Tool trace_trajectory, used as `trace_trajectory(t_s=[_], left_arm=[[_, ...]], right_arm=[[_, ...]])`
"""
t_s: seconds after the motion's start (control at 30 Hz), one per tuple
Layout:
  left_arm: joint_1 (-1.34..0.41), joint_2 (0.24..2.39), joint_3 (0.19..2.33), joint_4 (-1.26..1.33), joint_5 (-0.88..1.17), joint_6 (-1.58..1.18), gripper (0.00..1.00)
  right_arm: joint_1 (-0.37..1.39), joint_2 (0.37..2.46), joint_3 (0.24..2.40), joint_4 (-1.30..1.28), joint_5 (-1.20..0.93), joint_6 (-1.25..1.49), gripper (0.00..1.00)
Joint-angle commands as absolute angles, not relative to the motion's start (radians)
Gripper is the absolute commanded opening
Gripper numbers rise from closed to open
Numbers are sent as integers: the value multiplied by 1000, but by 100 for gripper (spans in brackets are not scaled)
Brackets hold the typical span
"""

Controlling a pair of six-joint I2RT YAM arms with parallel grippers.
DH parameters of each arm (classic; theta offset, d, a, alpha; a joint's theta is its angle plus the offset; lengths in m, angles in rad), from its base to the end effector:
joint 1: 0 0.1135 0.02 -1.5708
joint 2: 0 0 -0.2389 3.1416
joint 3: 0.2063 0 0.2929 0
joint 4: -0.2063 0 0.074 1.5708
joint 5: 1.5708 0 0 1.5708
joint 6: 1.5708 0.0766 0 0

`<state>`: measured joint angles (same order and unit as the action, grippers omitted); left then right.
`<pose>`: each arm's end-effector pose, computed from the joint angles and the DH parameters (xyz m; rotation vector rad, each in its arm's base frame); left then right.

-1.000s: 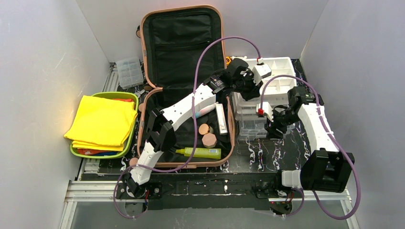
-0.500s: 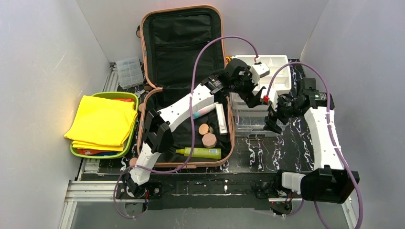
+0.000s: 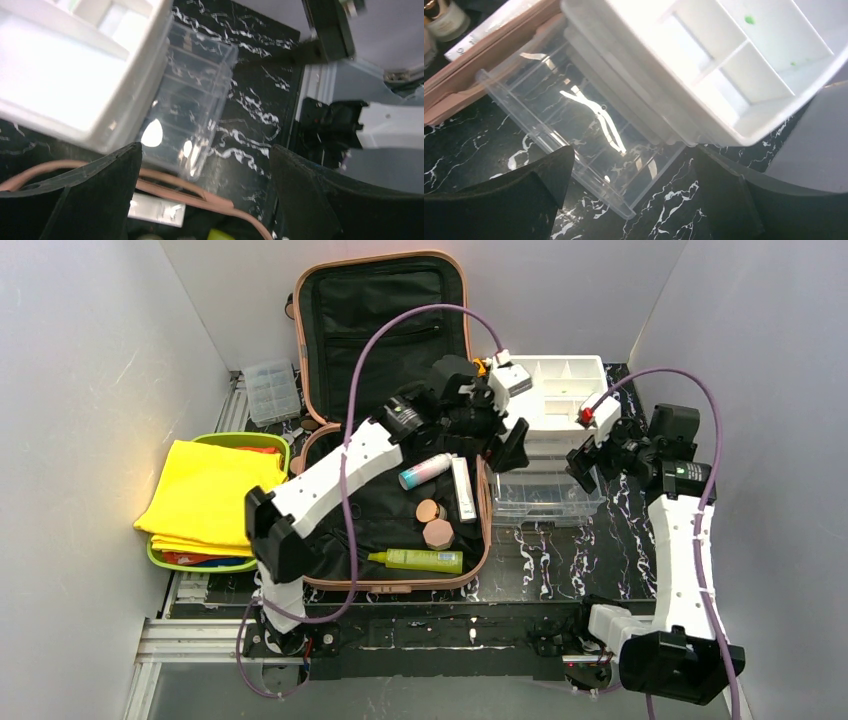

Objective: Open, take out, and arrange the luggage
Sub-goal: Adjust the storage box at the center of the board, then open the drawer in the storage box.

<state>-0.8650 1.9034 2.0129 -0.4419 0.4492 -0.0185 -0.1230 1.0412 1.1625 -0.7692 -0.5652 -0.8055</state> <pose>0.3065 -0.4109 0.3836 1.1056 1.6705 -1.0108 0.2901 0.0055 0.3302 -0.9814 1.8639 0.0771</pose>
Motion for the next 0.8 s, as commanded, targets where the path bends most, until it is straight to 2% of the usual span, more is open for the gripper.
trace_trajectory(t_s=[0.0, 0.23, 0.53, 0.77], left_arm=[[-833, 1753, 1859, -422, 463, -14, 98], [-754, 1774, 1753, -338, 484, -30, 98], [-741, 1925, 1833, -310, 495, -43, 98], [-741, 1984, 1896, -316, 482, -35, 98]], right_arm=[[-222, 1095, 1173, -719, -642, -816, 98], [-405, 1295, 1286, -915, -836, -994, 96], [-410, 1457, 1307, -1053, -955, -1371, 98], [-411, 1534, 1376, -1067, -944, -1382, 97]])
